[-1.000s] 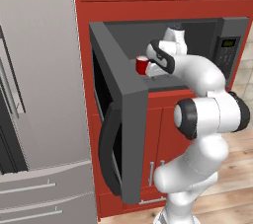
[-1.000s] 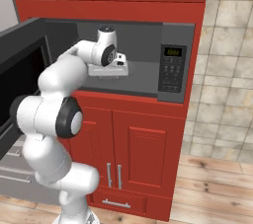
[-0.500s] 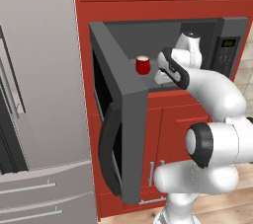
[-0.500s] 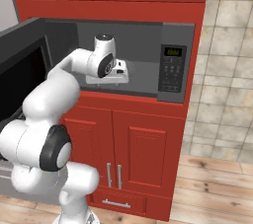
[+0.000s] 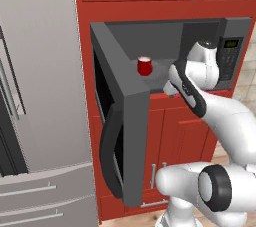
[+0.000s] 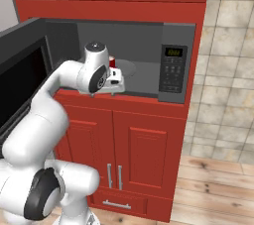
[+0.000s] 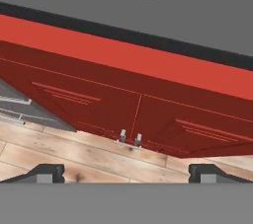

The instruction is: Pick the mug from the counter and place it inside the microwave. Then close the microwave.

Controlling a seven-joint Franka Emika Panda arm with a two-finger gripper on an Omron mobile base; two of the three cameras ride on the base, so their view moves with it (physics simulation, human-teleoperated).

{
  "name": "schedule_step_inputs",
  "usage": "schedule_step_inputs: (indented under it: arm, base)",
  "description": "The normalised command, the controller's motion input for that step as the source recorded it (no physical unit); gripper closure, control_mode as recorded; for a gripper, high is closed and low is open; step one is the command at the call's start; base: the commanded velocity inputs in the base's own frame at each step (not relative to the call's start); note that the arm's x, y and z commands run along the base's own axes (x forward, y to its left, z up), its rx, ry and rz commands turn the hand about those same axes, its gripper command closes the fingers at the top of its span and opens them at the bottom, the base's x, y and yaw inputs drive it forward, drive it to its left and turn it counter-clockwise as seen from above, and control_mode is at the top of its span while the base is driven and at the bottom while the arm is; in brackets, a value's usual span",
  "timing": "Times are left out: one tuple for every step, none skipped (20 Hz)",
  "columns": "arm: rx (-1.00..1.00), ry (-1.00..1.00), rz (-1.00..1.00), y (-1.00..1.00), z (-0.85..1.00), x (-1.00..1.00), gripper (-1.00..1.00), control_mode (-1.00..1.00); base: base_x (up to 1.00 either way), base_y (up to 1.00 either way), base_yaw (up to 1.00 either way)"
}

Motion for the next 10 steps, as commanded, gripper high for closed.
schedule_step_inputs:
  arm:
    - [0.0, -0.01, 0.0, 0.0, 0.19, -0.64, -1.0, -1.0]
    - [0.0, -0.01, -0.01, 0.0, 0.21, -0.64, -1.0, -1.0]
    - [0.0, 0.0, -0.02, 0.0, 0.24, -0.64, -1.0, -1.0]
    - [0.0, 0.0, -0.04, 0.0, 0.29, -0.59, -1.0, -1.0]
    - [0.0, 0.0, -0.05, 0.0, 0.31, -0.59, -1.0, -1.0]
    - [0.0, 0.0, -0.05, 0.0, 0.31, -0.55, -1.0, -1.0]
    - [0.0, 0.0, -0.06, 0.0, 0.34, -0.54, -1.0, -1.0]
    - [0.0, 0.0, -0.07, 0.0, 0.34, -0.62, -1.0, -1.0]
    - [0.0, 0.0, -0.07, 0.0, 0.35, -0.69, -1.0, -1.0]
    - [0.0, -0.01, -0.07, 0.0, 0.32, -0.7, -1.0, -1.0]
  base:
    - [0.0, 0.0, 0.0]
    - [0.0, 0.0, 0.0]
    - [0.0, 0.0, 0.0]
    - [0.0, 0.0, 0.0]
    - [0.0, 0.0, 0.0]
    - [0.0, 0.0, 0.0]
    - [0.0, 0.0, 0.0]
    - [0.0, 0.0, 0.0]
    - [0.0, 0.0, 0.0]
    - [0.0, 0.0, 0.0]
